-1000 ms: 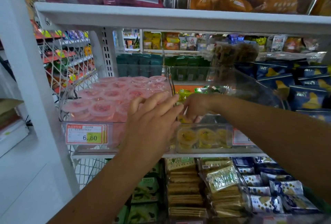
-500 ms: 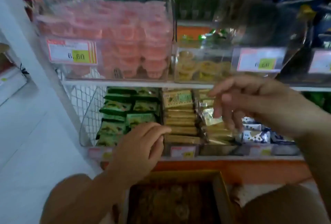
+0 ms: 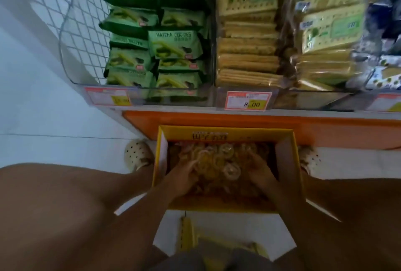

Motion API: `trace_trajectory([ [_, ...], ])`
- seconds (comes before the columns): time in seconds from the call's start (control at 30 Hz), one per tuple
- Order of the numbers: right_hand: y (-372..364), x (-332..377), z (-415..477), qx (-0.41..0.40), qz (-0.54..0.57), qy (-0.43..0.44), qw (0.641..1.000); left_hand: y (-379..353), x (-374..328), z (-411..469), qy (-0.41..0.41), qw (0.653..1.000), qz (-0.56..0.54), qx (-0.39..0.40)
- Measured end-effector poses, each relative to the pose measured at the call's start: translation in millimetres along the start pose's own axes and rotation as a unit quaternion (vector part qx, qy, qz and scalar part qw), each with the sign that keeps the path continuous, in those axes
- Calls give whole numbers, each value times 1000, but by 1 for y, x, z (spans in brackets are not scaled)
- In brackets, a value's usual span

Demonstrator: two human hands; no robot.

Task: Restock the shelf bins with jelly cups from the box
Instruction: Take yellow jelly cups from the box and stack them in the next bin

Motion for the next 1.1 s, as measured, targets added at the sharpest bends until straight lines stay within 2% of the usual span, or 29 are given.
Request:
trace_trajectory([
  [0.1, -6, -25, 38, -8, -67, 25, 997, -7, 11, 12, 16, 999, -27, 2],
  [0.23, -3, -19, 48, -9, -2, -1, 1000, -16, 23, 17, 42, 998, -49, 17],
  [0.33, -8, -22, 68, -28, -46, -65, 996, -19, 29, 21, 51, 996, -67, 1],
  [0.4, -9, -24, 74, -44, -54, -76, 995, -20, 31, 23, 59, 994, -87, -14],
  [0.47, -10, -27, 79, -42, -52, -57, 996, -22, 29, 26, 57, 993, -106, -19],
  [0.57, -19, -34, 79, 6, -75, -23, 997, -23, 25, 36, 43, 994, -100, -33],
  [0.67, -22, -34, 75, 31, -102, -7, 994, -30, 31, 47, 65, 992, -100, -49],
  [0.83, -19, -29, 73, 74, -32, 9, 997, -40, 38, 58, 95, 992, -81, -36],
  [0.93, -28, -28, 69, 93, -45, 0, 995, -46, 31, 61, 110, 992, -65, -2],
  [1.0, -34, -26, 65, 92, -29, 8, 995, -48, 30, 62, 115, 990, -84, -14],
  [1.1, -38, -33, 61, 124, 98, -7, 987, -47, 31, 66, 112, 985, -123, -41],
])
Point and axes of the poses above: each hand's wrist, its own z-axis towards the middle knuckle, its own y-axis out of the back of the hand, x = y × z, the point moved 3 cm from there along z, towards the middle knuckle, and after that the axes turned 15 degrees about -y, right-handed, at the moved point
